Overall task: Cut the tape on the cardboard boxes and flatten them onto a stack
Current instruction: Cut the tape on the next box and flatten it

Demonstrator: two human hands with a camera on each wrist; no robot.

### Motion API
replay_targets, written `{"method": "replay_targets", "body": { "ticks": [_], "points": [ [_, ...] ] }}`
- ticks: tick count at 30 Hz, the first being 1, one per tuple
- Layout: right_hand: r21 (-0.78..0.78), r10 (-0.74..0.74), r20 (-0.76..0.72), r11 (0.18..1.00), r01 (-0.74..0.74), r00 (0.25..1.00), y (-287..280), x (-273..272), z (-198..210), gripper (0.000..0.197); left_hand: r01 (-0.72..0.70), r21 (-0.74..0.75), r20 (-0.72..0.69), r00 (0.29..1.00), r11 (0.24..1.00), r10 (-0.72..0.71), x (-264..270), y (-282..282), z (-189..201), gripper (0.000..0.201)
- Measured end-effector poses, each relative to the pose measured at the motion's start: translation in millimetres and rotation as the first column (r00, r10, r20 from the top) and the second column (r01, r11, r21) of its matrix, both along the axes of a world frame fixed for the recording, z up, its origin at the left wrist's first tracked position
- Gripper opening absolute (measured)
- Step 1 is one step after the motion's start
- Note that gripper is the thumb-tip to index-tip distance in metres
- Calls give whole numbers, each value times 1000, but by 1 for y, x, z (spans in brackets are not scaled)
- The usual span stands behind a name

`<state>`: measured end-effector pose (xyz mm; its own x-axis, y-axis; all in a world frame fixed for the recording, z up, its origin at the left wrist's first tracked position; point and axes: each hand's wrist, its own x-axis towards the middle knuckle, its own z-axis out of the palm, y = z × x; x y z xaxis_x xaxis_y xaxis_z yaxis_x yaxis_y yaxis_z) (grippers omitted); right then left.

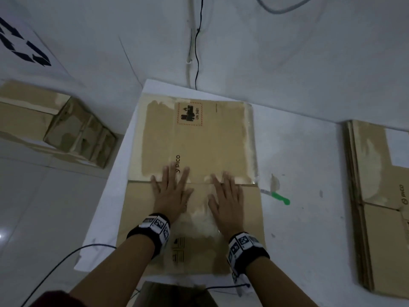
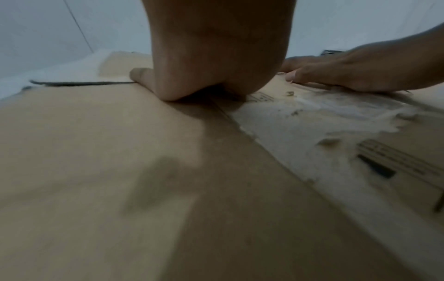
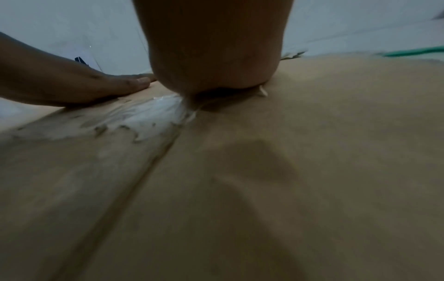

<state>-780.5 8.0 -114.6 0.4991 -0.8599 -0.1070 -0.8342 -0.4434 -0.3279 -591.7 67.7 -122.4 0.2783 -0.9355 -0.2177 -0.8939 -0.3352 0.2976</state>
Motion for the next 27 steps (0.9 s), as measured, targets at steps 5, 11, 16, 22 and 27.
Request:
{"method": "replay_targets", "body": {
  "ticks": [5,11,16,22,27],
  "points": [
    [-58,-99,-17,994,97,995,-20,19,-3,59,48,-75,64,997,996,-43,17,-33,-1,62],
    [-64,-109,-27,992,108,994,-19,21,-3,59,28,-103,68,997,994,-21,16,-32,-3,62],
    [-19,-75,-5,997,75,997,-22,17,-5,64,39,-99,51,998,994,-34,18,-33,-2,63],
    [55,4,56,998,-7,998,-19,7,3,58,102,-140,-18,994,985,-106,5,4,4,64],
    [41,31,80,999,-35,996,38,-3,7,61,110,-181,-14,993,977,-115,-17,73,2,64]
  ]
}}
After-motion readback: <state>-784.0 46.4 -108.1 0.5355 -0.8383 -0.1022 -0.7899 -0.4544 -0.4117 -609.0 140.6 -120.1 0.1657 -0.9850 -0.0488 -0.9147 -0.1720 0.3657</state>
